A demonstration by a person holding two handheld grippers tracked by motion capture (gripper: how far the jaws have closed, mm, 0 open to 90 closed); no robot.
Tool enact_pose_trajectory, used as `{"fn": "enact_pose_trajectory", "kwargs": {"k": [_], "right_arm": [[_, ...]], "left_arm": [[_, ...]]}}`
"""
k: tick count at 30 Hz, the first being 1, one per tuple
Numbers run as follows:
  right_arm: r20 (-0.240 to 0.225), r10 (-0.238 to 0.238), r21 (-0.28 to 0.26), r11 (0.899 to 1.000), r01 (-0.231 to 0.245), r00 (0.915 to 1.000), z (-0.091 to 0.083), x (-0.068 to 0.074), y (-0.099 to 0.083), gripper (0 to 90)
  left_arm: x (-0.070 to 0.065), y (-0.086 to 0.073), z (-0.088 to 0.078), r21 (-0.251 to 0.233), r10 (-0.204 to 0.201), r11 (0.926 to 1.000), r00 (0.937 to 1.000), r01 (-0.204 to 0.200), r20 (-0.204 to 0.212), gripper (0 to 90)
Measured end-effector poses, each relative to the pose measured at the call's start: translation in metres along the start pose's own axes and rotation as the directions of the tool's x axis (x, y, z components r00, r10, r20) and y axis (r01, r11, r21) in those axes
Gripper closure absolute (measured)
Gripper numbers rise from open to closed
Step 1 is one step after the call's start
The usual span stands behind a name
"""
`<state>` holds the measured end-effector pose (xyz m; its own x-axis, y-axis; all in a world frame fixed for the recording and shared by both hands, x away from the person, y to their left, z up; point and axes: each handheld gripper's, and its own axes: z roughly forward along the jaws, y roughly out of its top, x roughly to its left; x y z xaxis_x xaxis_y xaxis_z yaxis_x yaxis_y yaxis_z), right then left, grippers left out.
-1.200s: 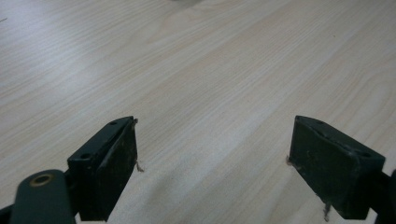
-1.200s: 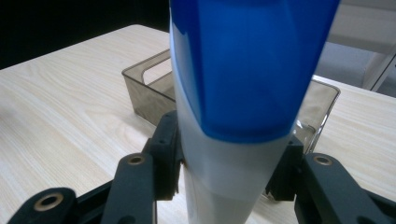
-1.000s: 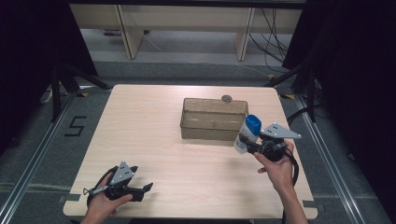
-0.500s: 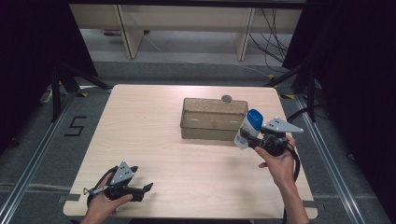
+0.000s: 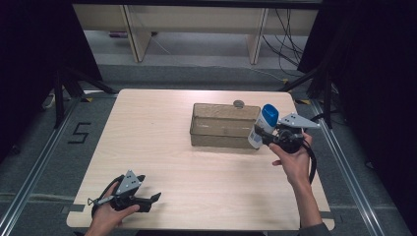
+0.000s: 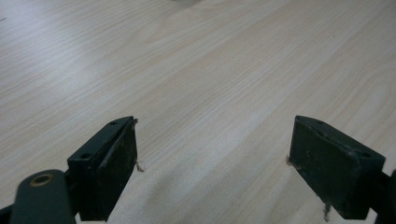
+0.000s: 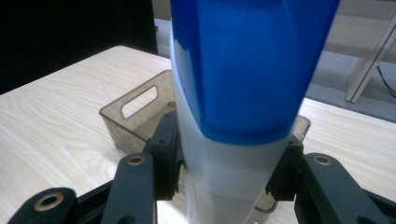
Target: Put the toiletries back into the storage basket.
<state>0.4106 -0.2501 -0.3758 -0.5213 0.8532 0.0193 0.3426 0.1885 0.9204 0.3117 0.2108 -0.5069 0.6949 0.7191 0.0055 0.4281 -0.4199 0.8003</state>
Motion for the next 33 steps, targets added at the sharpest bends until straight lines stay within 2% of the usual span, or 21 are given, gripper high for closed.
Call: {"fn": "enact_pose_trajectory", "kwargs": {"k": [3,4,5,7,9,11,12,13,14,15,16,17,20,21,22,24,25,27,29,30,33], "right_arm": [[0.016,-0.016,-0.013,1.0,0.016,0.9997,0.002,-0.004,0.004,56.2],[-0.001,0.015,0.006,1.0,-0.015,0.9999,0.003,-0.004,0.005,56.2],[0.012,0.024,0.014,1.0,-0.025,0.9996,0.003,-0.004,0.006,56.2],[0.011,0.013,0.006,1.0,-0.013,0.9999,0.007,-0.006,0.007,56.3],[0.029,-0.007,0.012,1.0,0.006,0.9996,0.01,-0.009,0.008,56.3],[0.025,0.003,0.029,1.0,-0.004,0.9997,0.011,-0.009,0.009,56.3],[0.031,0.009,0.024,1.0,-0.009,0.9995,0.013,-0.009,0.01,56.2],[0.029,-0.011,0.017,1.0,0.01,0.9995,0.015,-0.011,0.011,56.2],[0.025,0.019,0.032,0.999,-0.02,0.9995,0.015,-0.009,0.011,56.3],[0.037,-0.018,0.024,1.0,0.017,0.9992,0.016,-0.012,0.012,56.3],[0.039,0.008,0.012,1.0,-0.009,0.9992,0.018,-0.01,0.013,56.3],[0.025,0.005,0.037,0.999,-0.005,0.9997,0.018,-0.011,0.014,56.3],[0.038,-0.002,0.04,0.999,0.001,0.9993,0.02,-0.012,0.016,56.3],[0.042,-0.022,0.036,0.999,0.02,0.9989,0.021,-0.014,0.017,56.3],[0.032,0.014,0.044,0.999,-0.016,0.9994,0.022,-0.013,0.017,56.3],[0.045,-0.015,0.045,0.999,0.013,0.9989,0.023,-0.015,0.018,56.3],[0.029,0.012,0.052,0.999,-0.013,0.9995,0.023,-0.015,0.018,56.2],[0.045,-0.021,0.045,0.999,0.019,0.9988,0.026,-0.017,0.019,56.3],[0.045,0.0,0.068,0.998,-0.003,0.999,0.027,-0.015,0.02,56.3],[0.047,-0.02,0.051,0.999,0.017,0.9987,0.029,-0.017,0.021,56.3],[0.042,-0.003,0.067,0.998,0.001,0.9991,0.033,-0.017,0.023,56.3]], "left_arm": [[-0.002,0.0,0.001,-0.017,-0.019,0.9997,0.9998,0.019,-0.006,15.0],[-0.002,0.0,0.001,-0.02,-0.023,0.9995,0.9997,0.022,-0.004,15.0],[-0.002,0.0,0.001,-0.024,-0.022,0.9995,0.9998,0.022,-0.002,15.0],[-0.002,0.0,0.001,-0.025,-0.027,0.9993,0.9996,0.027,-0.005,15.0],[-0.001,0.0,0.0,-0.014,-0.015,0.9998,0.9999,0.015,-0.004,15.0],[-0.002,0.0,0.001,-0.024,-0.03,0.9993,0.9995,0.03,-0.005,15.0],[0.0,0.0,0.0,-0.005,-0.01,0.9999,0.9999,0.01,-0.009,15.0],[0.001,0.0,0.0,0.001,-0.002,1.0,0.9999,0.002,-0.01,15.0],[0.001,0.0,0.001,-0.009,-0.001,1.0,0.9998,0.001,-0.021,15.0],[0.001,0.0,0.001,-0.01,0.001,1.0,0.9997,-0.001,-0.023,15.0],[-0.002,0.0,0.001,-0.023,-0.028,0.9993,0.9996,0.028,-0.005,15.0],[-0.002,0.0,0.001,-0.023,-0.03,0.9993,0.9995,0.03,-0.006,15.0],[-0.002,0.0,0.001,-0.023,-0.026,0.9994,0.9997,0.026,-0.005,15.0],[-0.002,0.0,0.001,-0.023,-0.027,0.9994,0.9996,0.027,-0.005,15.0],[-0.002,0.0,0.001,-0.023,-0.028,0.9993,0.9996,0.028,-0.005,15.0],[-0.002,0.0,0.001,-0.022,-0.027,0.9994,0.9996,0.027,-0.004,15.0],[-0.002,0.0,0.001,-0.021,-0.026,0.9994,0.9996,0.026,-0.004,15.0],[-0.001,0.0,0.001,-0.024,-0.03,0.9993,0.9995,0.03,-0.005,15.0],[-0.002,0.0,0.001,-0.022,-0.028,0.9994,0.9996,0.028,-0.004,15.0],[-0.002,0.0,0.001,-0.022,-0.028,0.9994,0.9996,0.028,-0.003,15.0],[-0.001,0.001,0.001,-0.02,-0.025,0.9995,0.9997,0.025,-0.005,15.0]]}}
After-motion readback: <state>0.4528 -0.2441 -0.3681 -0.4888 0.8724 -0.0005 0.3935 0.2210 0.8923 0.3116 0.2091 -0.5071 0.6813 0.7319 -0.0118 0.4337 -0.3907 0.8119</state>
